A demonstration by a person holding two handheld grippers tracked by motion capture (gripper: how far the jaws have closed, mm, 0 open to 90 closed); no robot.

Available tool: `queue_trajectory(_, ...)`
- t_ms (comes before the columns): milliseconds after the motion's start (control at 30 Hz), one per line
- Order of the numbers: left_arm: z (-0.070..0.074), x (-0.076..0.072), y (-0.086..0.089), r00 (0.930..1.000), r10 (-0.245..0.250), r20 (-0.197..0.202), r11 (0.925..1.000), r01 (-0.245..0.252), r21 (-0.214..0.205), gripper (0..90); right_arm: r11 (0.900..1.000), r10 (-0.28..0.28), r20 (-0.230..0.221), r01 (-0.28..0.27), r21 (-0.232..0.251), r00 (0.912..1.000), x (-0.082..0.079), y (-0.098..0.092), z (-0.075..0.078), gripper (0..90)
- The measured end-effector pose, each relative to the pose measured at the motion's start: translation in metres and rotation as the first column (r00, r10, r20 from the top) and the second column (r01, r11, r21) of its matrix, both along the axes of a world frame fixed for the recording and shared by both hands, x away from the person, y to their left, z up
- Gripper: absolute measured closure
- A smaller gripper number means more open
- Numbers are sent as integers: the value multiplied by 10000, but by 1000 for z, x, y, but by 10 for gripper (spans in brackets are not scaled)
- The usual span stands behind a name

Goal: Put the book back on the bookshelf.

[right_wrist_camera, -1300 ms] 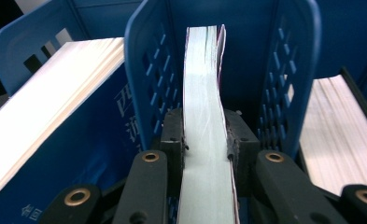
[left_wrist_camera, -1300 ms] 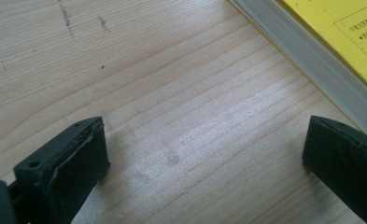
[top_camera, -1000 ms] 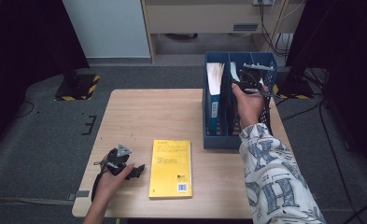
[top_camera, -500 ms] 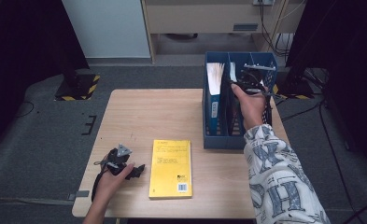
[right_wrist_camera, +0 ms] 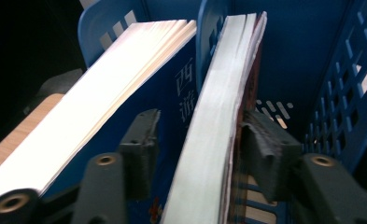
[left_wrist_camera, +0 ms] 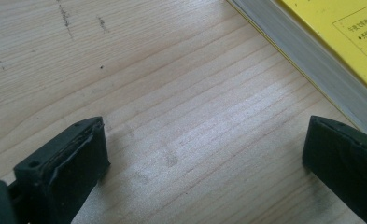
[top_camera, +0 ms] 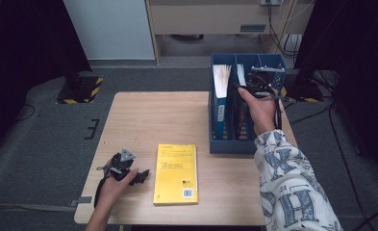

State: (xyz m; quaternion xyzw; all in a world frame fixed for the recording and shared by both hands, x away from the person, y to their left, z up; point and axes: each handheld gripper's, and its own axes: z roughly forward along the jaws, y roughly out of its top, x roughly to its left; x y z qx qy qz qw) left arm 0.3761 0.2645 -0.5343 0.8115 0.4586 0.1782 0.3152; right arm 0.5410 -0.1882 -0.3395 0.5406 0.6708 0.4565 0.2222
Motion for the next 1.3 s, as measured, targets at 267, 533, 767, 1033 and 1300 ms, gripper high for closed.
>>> queue_trajectory(267,0,0,0,10000,50,-11,10000,-50,-21,0,9925,56,386,-8,-1221,9992,-20,0,7,264)
queue_trajectory(533,0,-1,0,10000,8,-43,10000,-7,47,0,9961,422,699,-366,-807,9967,-45,-9,8,215)
queue_trajectory(767,0,-1,0,10000,-2,-46,10000,3,45,0,9940,1002,768,-964,-510,9920,-73,-13,-3,177)
queue_trajectory(1033,0,-2,-1,9999,106,24,9999,-106,-6,0,9895,1442,812,-1443,-37,9862,-112,-17,-22,161)
queue_trajectory(1300,0,-2,-1,9999,110,-31,9999,-110,20,0,9805,1960,802,-1967,8,9773,-133,-7,-46,152)
